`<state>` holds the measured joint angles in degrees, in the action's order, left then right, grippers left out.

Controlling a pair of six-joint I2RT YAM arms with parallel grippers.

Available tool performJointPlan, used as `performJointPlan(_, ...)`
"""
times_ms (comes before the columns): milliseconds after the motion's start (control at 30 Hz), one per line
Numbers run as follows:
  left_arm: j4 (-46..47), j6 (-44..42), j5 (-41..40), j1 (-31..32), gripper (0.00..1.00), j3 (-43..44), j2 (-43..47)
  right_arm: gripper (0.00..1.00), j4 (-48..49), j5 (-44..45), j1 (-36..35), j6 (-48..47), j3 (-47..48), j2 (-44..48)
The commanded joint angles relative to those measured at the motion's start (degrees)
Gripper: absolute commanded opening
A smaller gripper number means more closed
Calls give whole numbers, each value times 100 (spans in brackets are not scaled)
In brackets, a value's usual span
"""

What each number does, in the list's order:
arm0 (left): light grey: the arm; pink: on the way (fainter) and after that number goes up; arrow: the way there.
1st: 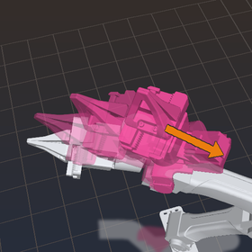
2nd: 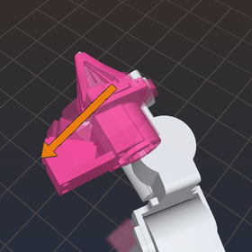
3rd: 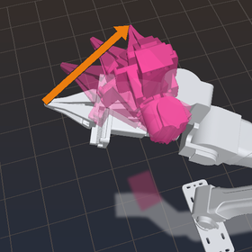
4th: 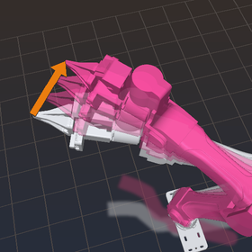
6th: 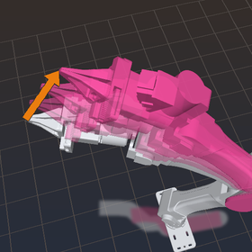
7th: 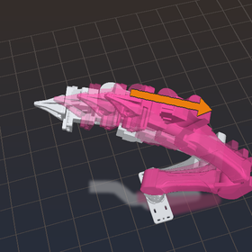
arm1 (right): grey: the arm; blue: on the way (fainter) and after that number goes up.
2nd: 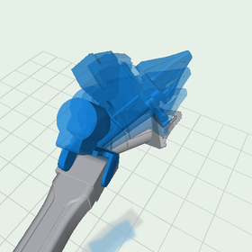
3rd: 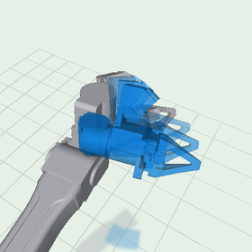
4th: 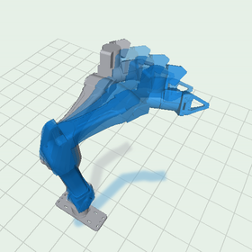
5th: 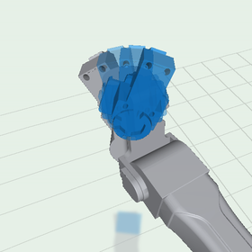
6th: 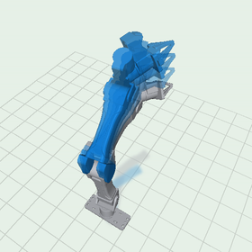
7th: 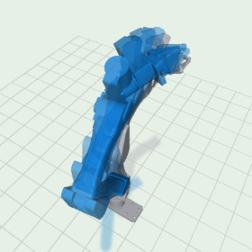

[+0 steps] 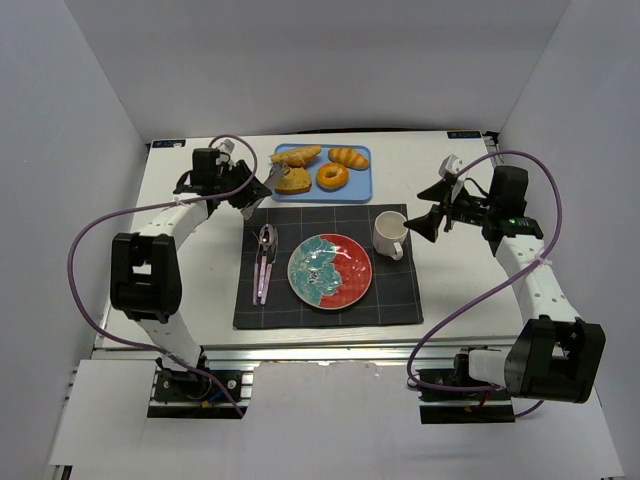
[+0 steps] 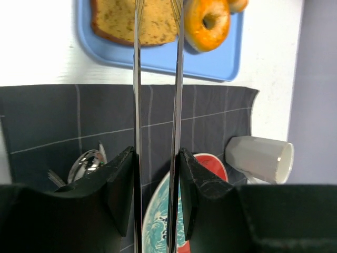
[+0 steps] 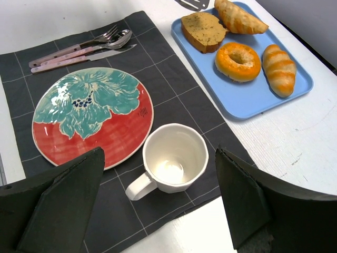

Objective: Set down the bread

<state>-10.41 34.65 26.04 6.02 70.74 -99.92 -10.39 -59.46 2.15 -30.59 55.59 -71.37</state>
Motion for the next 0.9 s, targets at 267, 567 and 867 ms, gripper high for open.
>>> performJointPlan(267,-1455,-1268,-767,22,47,1056,-335,90,222,-162,57,62,4,18)
performJointPlan(567,-1455,-1409,-741,22,47,1091,-432,90,239,-145,66,88,-22,9)
performJointPlan(867,-1437,-1426,-539,22,47,1126,-643,89,239,-127,75,97,-22,1)
